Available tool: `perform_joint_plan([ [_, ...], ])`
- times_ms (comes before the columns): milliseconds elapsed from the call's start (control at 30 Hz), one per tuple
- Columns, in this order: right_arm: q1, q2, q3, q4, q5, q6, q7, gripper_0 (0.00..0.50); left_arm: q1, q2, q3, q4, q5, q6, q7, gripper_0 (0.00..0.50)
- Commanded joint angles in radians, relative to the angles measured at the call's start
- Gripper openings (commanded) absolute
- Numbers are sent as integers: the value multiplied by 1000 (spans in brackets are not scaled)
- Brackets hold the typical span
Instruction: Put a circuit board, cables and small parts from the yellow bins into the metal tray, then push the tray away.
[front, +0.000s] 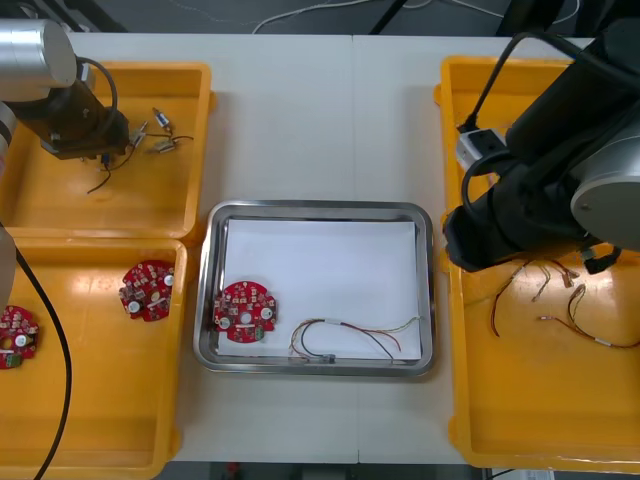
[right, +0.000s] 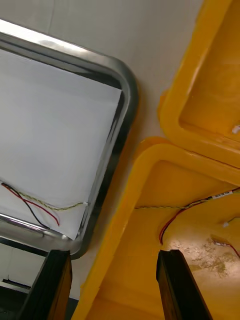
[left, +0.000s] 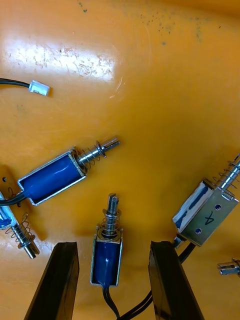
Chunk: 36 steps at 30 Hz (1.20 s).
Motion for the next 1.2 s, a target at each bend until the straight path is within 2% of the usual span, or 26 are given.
perform_joint_plan([
  [33,57,-70,-130,-33,-34,4,-93,500,1,-12,26,-8,-12,-15,-99,404],
  [233,152,-80,-318,-32,-66,4,-90,500,19,-12,26,-8,-12,-32,-106,405],
  [500,157,-88,-410,28,-71,4,-81,500,38,-12,26,-8,-7,-50,-120,391],
  [600,135,-94,-435,74,-60,4,-67,500,38,-12,26,-10,-6,-47,-122,300],
  [700,84,-97,-435,151,-37,4,2,500,39,-10,26,-8,-3,-46,-122,95],
  [767,58,-97,-435,192,-26,4,40,500,39,-12,26,-8,-1,-42,-120,0],
  [1033,-12,-82,-429,349,-2,4,158,500,38,-12,26,-18,8,-29,-120,0],
  [1200,-61,-68,-386,441,38,-29,224,500,39,2,44,-114,14,91,-114,0],
])
